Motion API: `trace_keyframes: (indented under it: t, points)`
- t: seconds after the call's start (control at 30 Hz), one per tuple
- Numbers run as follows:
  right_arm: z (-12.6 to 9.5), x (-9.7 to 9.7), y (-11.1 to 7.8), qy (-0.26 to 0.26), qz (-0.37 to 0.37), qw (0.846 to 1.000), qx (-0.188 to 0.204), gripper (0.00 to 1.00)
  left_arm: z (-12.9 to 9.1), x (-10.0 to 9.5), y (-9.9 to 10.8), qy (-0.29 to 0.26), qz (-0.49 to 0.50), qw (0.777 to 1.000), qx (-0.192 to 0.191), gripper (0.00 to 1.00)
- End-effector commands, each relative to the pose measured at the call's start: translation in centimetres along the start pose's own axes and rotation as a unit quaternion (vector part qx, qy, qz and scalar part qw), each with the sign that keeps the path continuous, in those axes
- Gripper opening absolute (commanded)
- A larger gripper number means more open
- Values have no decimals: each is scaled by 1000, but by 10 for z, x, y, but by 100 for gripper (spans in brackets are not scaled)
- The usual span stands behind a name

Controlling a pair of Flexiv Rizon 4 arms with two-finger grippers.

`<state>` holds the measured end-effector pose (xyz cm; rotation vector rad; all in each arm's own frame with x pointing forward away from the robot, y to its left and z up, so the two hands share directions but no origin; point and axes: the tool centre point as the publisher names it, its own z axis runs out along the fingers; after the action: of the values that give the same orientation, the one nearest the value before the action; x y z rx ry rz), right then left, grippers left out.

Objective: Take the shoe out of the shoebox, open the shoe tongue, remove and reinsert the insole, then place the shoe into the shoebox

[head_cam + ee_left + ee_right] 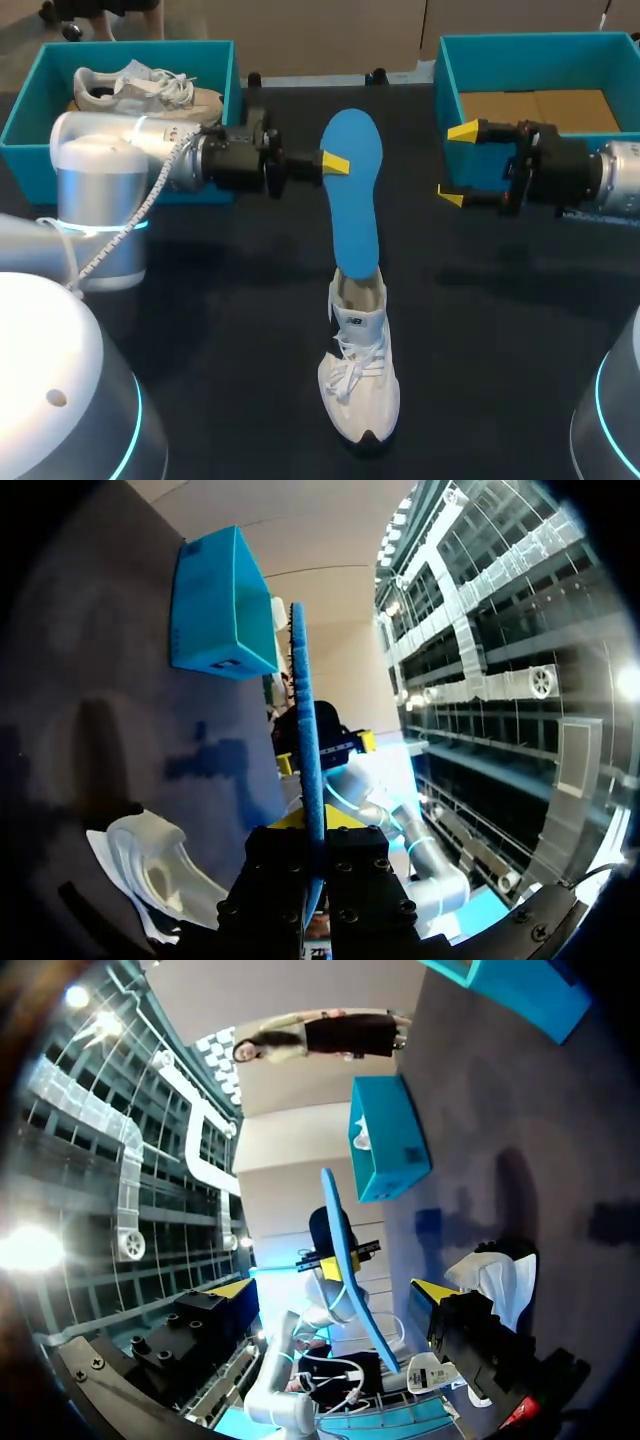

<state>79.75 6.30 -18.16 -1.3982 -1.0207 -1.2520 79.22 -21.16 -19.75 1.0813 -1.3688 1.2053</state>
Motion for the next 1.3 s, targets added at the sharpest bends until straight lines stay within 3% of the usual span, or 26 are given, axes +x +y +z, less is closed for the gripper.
trace_keyframes:
  t: [0.03, 0.33, 0.43, 0.6, 0.73, 0.93, 1.1, 1.3]
  points:
    - [0, 0, -1, -14, 1, 1000, -1, 100, 4, -4, -1, 3, -13, 1000, -1, 0]
    - [-1, 11, -3, -130, -24, 991, 33, 100, 2, -15, -6, -3, -36, 999, 9, 0]
    - [6, 25, -3, -202, -24, 978, 49, 100, 2, -15, -6, -3, -36, 999, 9, 0]
    - [22, 48, -4, -327, -13, 943, 56, 100, 2, -15, -6, -3, -36, 999, 9, 0]
    - [30, 59, -7, -396, -9, 916, 57, 100, 2, -15, -6, -3, -36, 999, 9, 0]
    - [36, 75, -13, -468, -17, 882, 53, 100, 2, -15, -6, -3, -36, 999, 9, 0]
    - [47, 88, -16, -537, -14, 842, 46, 100, 2, -15, -6, -3, -36, 999, 9, 0]
    - [59, 93, -16, -592, -6, 806, 31, 100, 2, -15, -6, -3, -36, 999, 9, 0]
